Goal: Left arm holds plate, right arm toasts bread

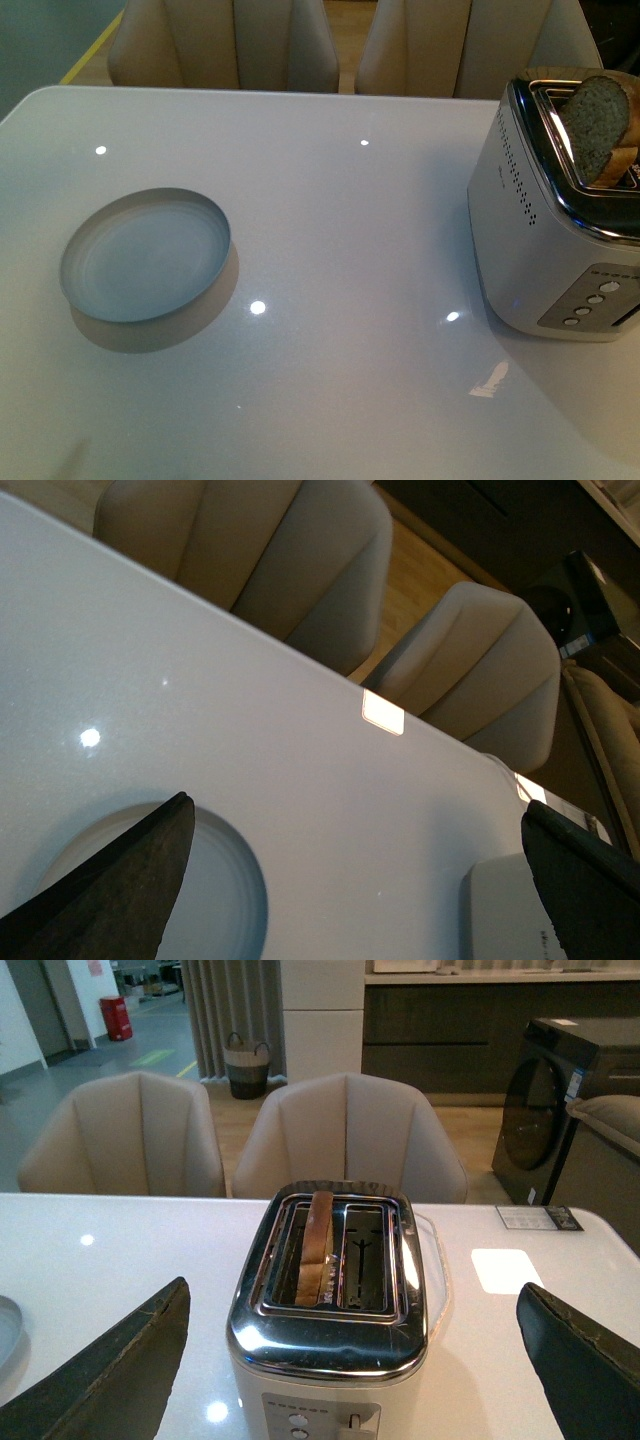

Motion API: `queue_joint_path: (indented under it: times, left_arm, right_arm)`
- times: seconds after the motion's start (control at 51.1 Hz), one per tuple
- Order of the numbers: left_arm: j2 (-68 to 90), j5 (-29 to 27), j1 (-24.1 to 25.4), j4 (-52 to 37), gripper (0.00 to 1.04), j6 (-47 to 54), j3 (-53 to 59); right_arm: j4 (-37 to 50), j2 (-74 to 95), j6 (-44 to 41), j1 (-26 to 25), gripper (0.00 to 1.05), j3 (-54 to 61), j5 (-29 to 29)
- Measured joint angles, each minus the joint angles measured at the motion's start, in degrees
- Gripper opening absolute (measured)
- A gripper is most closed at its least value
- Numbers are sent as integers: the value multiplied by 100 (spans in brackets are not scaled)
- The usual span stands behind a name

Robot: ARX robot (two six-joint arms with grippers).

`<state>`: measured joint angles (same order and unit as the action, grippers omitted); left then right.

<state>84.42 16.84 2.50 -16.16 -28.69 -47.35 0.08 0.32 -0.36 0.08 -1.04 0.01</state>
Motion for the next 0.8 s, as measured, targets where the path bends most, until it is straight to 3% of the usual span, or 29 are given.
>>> queue_joint_path:
  times: [0.117, 0.157, 0.235, 0.372, 0.528, 0.665, 0.802]
  left_arm:
    - [-334, -407, -275, 474, 97, 109, -225]
    - [-411, -1021, -380, -229, 90, 474, -20]
    - [-595, -1530, -374, -1587, 78, 1451, 590]
    - [-1029, -1692, -254, -2632, 56, 2343, 1528]
    - [-1488, -1685, -251, -2874, 31, 2673, 2299]
    - [-2011, -1674, -251, -2975, 3, 2756, 2946]
    - [-2463, -1687, -251, -2979, 3, 2787, 3390]
  right_arm:
    - [0, 0, 0, 0, 96, 0, 0]
    - [0, 0, 0, 0, 96, 0, 2]
    - [0, 0, 0, 0, 96, 0, -2]
    - [0, 0, 0, 0, 96, 0, 2]
    - [0, 0, -2, 0, 96, 0, -2]
    - [0, 0, 0, 0, 96, 0, 0]
    - [0, 0, 0, 0, 96, 0, -2]
